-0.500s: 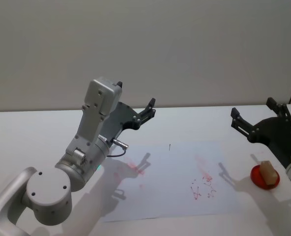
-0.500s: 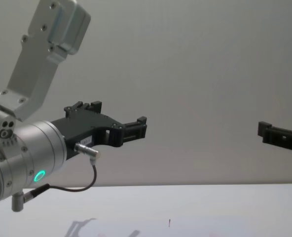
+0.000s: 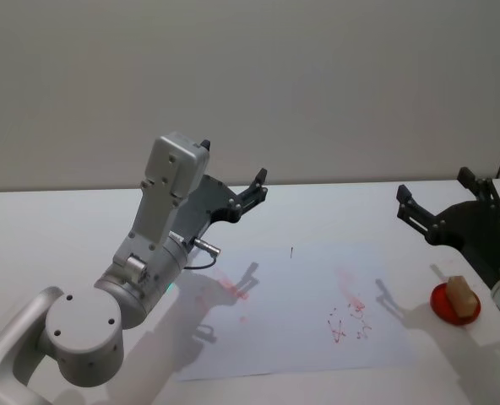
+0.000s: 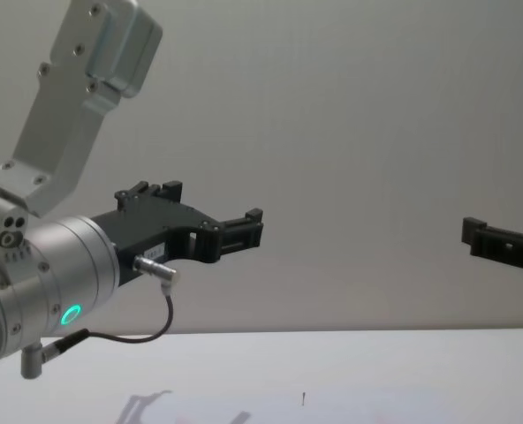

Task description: Use the one hand to pick up the stamp and affix it onto the A4 paper.

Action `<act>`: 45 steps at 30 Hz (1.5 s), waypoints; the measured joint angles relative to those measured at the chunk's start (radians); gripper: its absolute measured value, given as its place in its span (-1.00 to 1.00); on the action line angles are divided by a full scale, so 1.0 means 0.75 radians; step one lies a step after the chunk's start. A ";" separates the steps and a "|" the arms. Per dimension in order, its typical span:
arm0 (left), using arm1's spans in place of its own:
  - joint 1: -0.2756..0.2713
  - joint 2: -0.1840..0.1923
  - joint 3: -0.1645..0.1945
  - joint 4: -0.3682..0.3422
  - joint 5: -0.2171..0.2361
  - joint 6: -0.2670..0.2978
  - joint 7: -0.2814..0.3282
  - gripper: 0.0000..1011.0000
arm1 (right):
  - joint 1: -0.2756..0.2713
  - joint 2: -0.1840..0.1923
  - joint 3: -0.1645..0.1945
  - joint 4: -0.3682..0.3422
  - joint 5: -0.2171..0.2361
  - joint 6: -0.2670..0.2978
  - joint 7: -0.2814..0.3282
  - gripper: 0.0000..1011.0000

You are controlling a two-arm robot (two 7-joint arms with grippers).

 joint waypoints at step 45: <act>0.000 0.000 0.000 0.000 0.000 0.000 0.000 0.98 | -0.278 0.042 -0.009 -0.241 -0.039 0.106 -0.355 0.98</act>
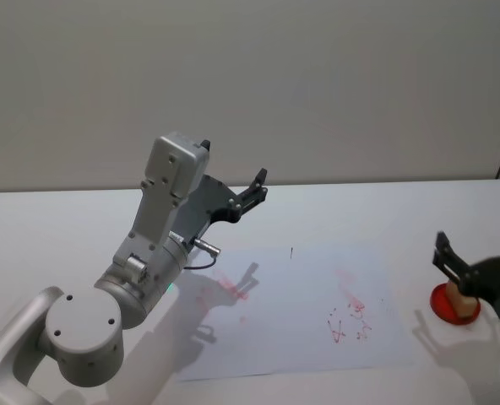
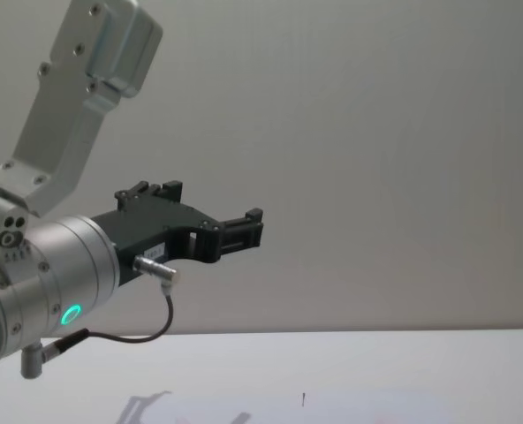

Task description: Use the one hand to pick up the stamp and affix it onto the A4 paper.

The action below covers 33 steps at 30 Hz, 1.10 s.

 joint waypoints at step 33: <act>0.000 0.000 0.000 0.000 0.000 0.000 0.000 0.98 | 0.005 -0.041 0.056 0.094 0.029 0.309 -0.043 0.98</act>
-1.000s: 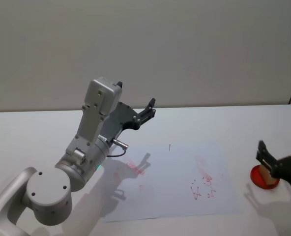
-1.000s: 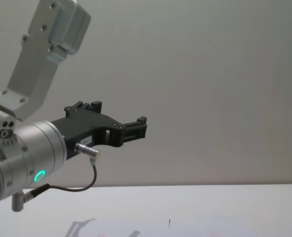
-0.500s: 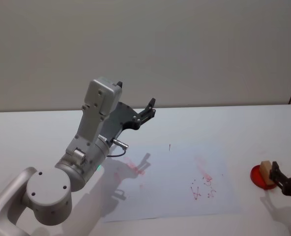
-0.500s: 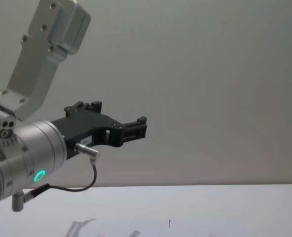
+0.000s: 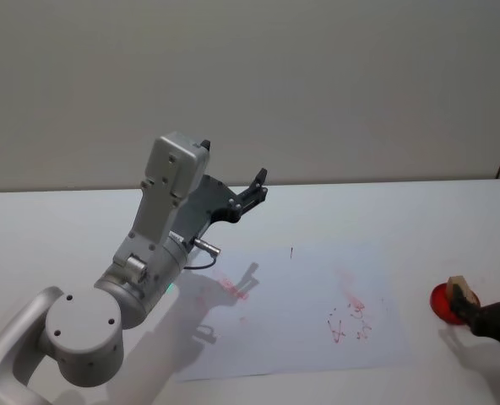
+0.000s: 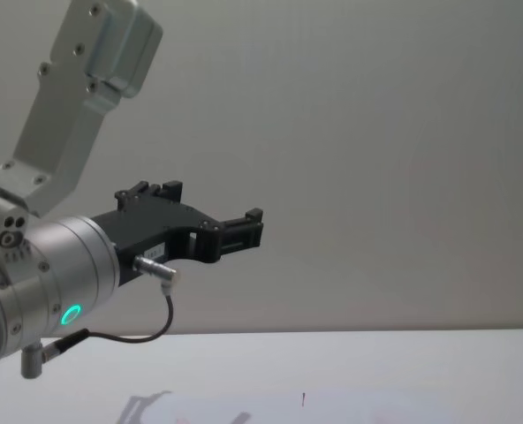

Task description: Use the one hand to pick up the stamp and affix it onto the A4 paper.

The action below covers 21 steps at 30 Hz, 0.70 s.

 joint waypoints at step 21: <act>0.000 0.000 0.000 0.000 0.000 0.000 0.000 0.98 | 0.109 -0.062 -0.020 0.141 -0.060 0.105 0.121 0.82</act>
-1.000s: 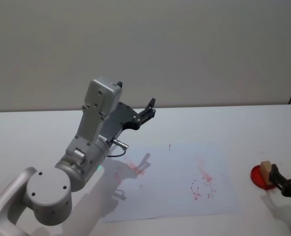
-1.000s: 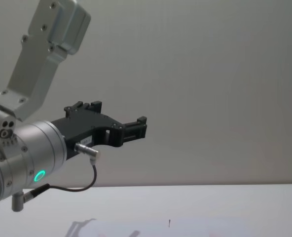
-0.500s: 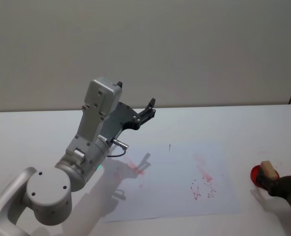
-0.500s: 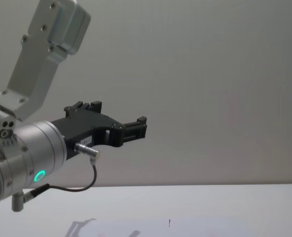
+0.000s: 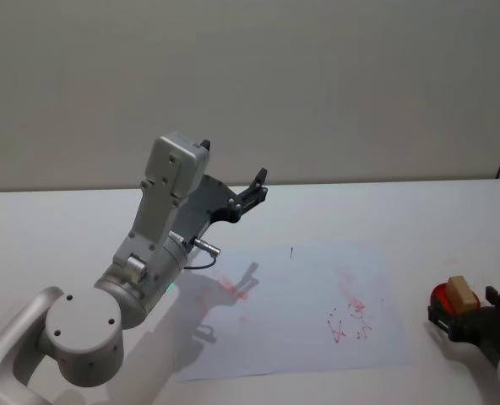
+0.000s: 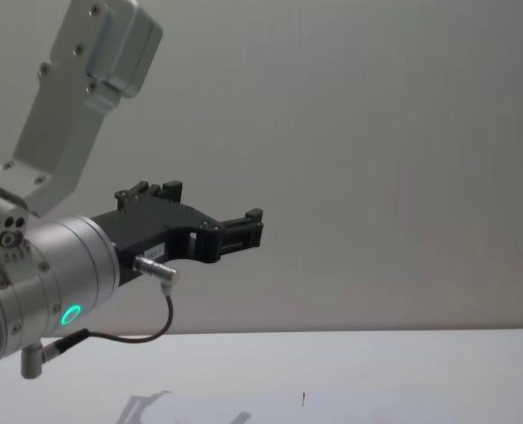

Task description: Use the one hand to pick up the stamp and affix it onto the A4 paper.

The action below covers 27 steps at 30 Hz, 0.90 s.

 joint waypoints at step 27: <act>0.000 0.000 0.000 0.000 0.000 0.000 0.000 0.98 | 0.022 -0.016 -0.005 0.031 -0.016 0.021 0.024 -0.57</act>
